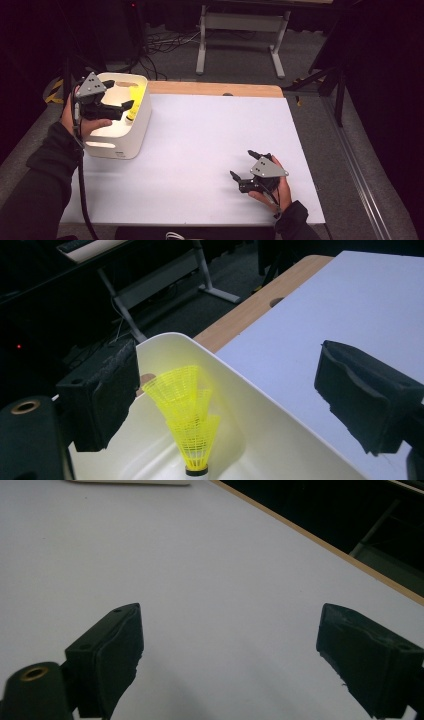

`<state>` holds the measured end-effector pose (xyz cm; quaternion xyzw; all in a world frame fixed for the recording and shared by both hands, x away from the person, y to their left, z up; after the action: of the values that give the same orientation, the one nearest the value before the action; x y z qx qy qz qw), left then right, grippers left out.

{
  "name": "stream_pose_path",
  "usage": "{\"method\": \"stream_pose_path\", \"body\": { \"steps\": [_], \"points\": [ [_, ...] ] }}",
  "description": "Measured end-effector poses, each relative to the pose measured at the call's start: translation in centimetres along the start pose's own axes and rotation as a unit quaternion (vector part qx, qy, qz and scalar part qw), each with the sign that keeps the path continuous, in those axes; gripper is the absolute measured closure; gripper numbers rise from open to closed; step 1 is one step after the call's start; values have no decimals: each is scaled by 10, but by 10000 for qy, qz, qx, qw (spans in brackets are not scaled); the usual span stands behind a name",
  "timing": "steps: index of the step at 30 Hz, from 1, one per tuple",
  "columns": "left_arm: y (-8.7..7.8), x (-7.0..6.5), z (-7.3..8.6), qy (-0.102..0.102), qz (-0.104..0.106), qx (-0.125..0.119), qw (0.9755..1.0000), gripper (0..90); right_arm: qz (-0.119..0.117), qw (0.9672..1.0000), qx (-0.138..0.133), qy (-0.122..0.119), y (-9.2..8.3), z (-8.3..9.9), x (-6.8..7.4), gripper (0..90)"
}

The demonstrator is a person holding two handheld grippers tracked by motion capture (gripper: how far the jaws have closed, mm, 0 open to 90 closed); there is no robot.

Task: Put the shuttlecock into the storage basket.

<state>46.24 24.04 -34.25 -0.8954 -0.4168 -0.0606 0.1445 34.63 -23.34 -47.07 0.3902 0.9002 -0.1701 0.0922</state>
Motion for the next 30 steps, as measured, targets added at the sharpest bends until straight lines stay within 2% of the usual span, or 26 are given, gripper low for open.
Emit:
{"method": "stream_pose_path", "body": {
  "steps": [20, 23, 30],
  "points": [
    [-10, -24, -7, 193, 195, -371, 9989, 107, 9, 10000, -11, -31, -1, -1, 1, 122],
    [-12, -26, -7, 171, 214, -441, 9986, 106, 5, 10000, -29, -13, -1, -1, 1, 121],
    [-13, -31, -7, 307, 247, -390, 9985, 104, 18, 10000, -65, -24, -2, -2, 1, 122]
  ]
}}
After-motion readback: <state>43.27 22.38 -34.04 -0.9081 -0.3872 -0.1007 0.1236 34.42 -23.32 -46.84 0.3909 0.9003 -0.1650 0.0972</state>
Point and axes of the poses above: each handheld gripper's, and its own axes: y roughly forward along the jaws, z roughly out of its underside, x roughly to its left, the point moved 1 cm from there along y, roughly forward along the jaws, and after that the axes turned 11 degrees about -x, right-handed, at the moved point
